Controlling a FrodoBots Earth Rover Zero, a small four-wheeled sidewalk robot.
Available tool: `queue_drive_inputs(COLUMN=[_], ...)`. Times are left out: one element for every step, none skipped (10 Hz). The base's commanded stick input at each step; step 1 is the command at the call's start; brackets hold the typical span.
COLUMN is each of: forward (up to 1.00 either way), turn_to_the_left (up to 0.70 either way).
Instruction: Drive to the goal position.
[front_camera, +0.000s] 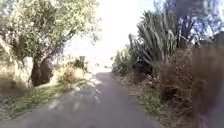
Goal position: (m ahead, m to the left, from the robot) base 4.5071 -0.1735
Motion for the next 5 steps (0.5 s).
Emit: queue_drive_inputs(forward=[0.7,0.7,0.7,0.7,0.7], turn_to_the_left=[0.0,0.0,0.0,0.0,0.0])
